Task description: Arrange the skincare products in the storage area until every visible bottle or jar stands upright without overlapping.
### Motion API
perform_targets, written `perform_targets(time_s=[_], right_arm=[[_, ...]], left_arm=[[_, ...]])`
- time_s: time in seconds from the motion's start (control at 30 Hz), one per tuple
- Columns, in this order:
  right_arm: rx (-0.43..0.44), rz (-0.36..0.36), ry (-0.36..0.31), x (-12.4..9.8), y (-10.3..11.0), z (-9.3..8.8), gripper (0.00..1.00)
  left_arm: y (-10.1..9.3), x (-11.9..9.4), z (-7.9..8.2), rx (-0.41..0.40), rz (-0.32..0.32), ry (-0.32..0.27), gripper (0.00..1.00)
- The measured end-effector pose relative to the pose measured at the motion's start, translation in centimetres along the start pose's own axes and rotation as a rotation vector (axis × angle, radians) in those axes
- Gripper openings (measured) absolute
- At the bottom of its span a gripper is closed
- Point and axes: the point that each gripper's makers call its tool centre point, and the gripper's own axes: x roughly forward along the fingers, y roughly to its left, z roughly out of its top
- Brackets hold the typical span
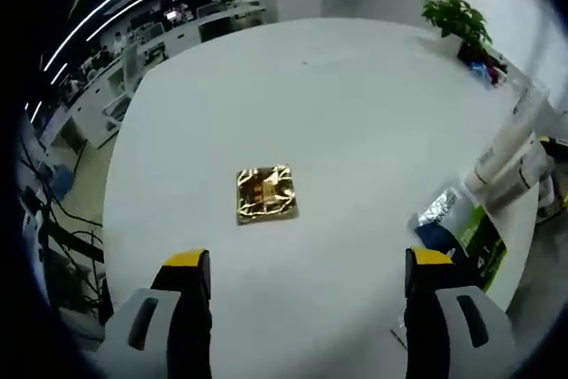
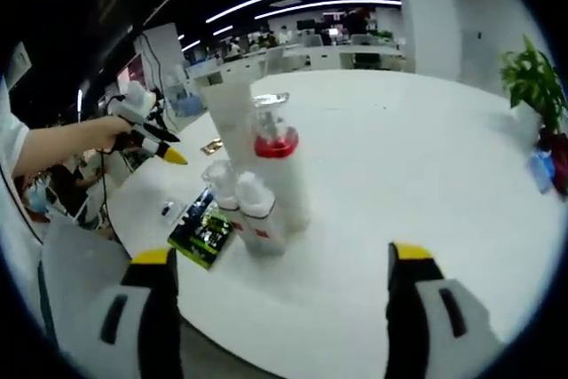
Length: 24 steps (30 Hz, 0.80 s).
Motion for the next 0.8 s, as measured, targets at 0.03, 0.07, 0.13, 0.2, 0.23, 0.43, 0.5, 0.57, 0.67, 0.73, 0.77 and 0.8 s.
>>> perform_targets(time_s=[0.03, 0.07, 0.13, 0.2, 0.23, 0.43, 0.5, 0.57, 0.67, 0.73, 0.77, 0.8], right_arm=[[0.002, 0.001, 0.002, 0.0, 0.0, -0.1, 0.98], [0.002, 0.002, 0.005, 0.1, 0.1, -0.2, 0.98], [0.001, 0.003, 0.009, 0.3, 0.2, -0.3, 0.98], [0.003, 0.005, 0.01, 0.4, 0.3, -0.3, 0.98], [0.003, 0.005, 0.012, 0.4, 0.3, -0.4, 0.98], [0.008, -0.002, 0.012, 0.6, -0.1, -0.4, 0.98], [0.01, -0.004, 0.014, 0.6, -0.2, -0.5, 0.98], [0.014, -0.007, 0.016, 0.6, -0.3, -0.6, 0.98], [0.02, -0.012, 0.02, 0.5, -0.6, -0.8, 0.98], [0.027, -0.017, 0.02, 0.5, -0.8, -0.8, 0.98], [0.027, -0.018, 0.02, 0.5, -0.8, -0.8, 0.98], [0.028, -0.02, 0.02, 0.5, -0.9, -0.8, 0.98]], left_arm=[[0.2, 0.3, 0.1, 0.001, 0.002, 0.005, 0.88], [0.6, 0.7, 0.1, 0.003, 0.007, 0.016, 0.87], [1.1, 1.3, 0.2, 0.005, 0.012, 0.03, 0.87], [1.4, 1.9, 0.6, 0.002, 0.007, 0.036, 0.86], [1.6, 2.1, 0.7, -0.001, 0.005, 0.039, 0.85], [2.8, 3.8, 1.5, -0.007, 0.013, 0.068, 0.79], [2.4, 3.6, 1.2, -0.013, 0.018, 0.073, 0.77], [2.5, 4.0, 1.5, -0.016, 0.017, 0.078, 0.74], [2.7, 4.6, 1.9, -0.013, 0.018, 0.083, 0.71], [2.7, 5.0, 1.9, -0.012, 0.018, 0.09, 0.69], [2.7, 5.1, 2.0, -0.015, 0.016, 0.089, 0.68], [2.7, 5.3, 2.0, -0.02, 0.016, 0.087, 0.66]])
